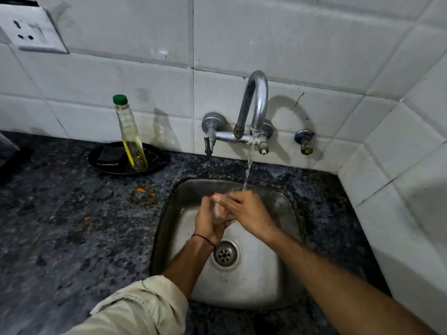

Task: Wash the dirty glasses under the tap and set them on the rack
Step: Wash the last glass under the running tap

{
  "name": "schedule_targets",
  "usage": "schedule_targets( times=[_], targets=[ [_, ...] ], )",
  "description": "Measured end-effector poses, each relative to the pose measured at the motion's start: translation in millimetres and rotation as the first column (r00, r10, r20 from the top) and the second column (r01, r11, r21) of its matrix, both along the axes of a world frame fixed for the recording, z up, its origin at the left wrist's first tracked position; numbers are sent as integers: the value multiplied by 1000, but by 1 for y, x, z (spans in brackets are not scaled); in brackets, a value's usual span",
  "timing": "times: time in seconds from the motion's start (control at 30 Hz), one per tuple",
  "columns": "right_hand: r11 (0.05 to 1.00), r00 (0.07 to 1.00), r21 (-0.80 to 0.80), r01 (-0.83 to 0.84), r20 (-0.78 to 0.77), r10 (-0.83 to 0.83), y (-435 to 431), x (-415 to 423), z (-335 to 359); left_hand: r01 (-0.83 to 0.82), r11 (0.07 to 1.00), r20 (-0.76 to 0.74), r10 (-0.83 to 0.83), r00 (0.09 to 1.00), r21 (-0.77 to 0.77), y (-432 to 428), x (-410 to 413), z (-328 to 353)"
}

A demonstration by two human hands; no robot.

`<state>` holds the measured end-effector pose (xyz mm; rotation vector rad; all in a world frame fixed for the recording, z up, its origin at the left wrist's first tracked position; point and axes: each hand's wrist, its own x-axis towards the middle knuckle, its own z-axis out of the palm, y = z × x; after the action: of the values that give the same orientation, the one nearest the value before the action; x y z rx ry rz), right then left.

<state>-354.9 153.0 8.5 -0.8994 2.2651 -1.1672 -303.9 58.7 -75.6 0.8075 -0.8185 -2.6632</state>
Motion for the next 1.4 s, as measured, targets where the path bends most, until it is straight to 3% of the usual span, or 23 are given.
schedule_targets(
  times=[0.07, 0.17, 0.27, 0.33, 0.43, 0.53, 0.63, 0.7, 0.77, 0.9, 1.07, 1.27, 1.33, 1.4],
  targets=[
    [1000, 995, 25, 10, -101, -8, -2, -3, 1, 85, 996, -45, -83, 996, 36, -2, 5, 3],
    [965, 939, 213, -154, -273, 210, 5, -15, 10, 281, 956, -4, -281, 960, 83, -11, 12, 8],
    [876, 861, 398, -274, -304, 408, 10, -22, 14, 403, 912, 49, -407, 912, 78, -11, 10, 6],
    [872, 878, 421, -248, -283, 386, 10, -24, 10, 366, 930, 57, -367, 928, 37, -7, 7, 3],
    [966, 980, 223, -133, -115, 161, 6, -17, 9, 196, 977, -16, -195, 981, 82, -3, 6, -3],
    [982, 988, 191, -14, -151, 43, 5, -14, 8, 167, 974, -80, -156, 985, 152, -1, 9, -3],
    [962, 965, 241, -127, -195, 176, 10, -18, 14, 232, 948, 20, -242, 970, 219, -1, 10, -5],
    [880, 877, 381, -283, -268, 399, 13, -19, 17, 311, 905, 24, -332, 943, 291, -1, 9, -1],
    [806, 773, 504, -311, -359, 522, 14, -19, 17, 339, 888, 2, -357, 934, 312, 0, 7, 3],
    [884, 822, 406, -232, -404, 401, 10, -13, 15, 225, 949, -49, -220, 974, 222, 7, 9, -6],
    [864, 878, 504, -2, -412, 243, -3, -5, 11, 171, 959, -76, -158, 985, 224, 12, 9, -7],
    [721, 712, 591, -361, -325, 623, 4, -22, 10, 276, 921, 73, -306, 949, 277, 6, 13, -12],
    [764, 764, 538, -357, -302, 570, 11, -26, -3, 199, 955, 93, -224, 970, 220, -2, 9, -13],
    [884, 909, 360, -300, -175, 379, 15, -22, -14, 108, 992, 121, -115, 986, 67, -10, 2, -11]
  ],
)
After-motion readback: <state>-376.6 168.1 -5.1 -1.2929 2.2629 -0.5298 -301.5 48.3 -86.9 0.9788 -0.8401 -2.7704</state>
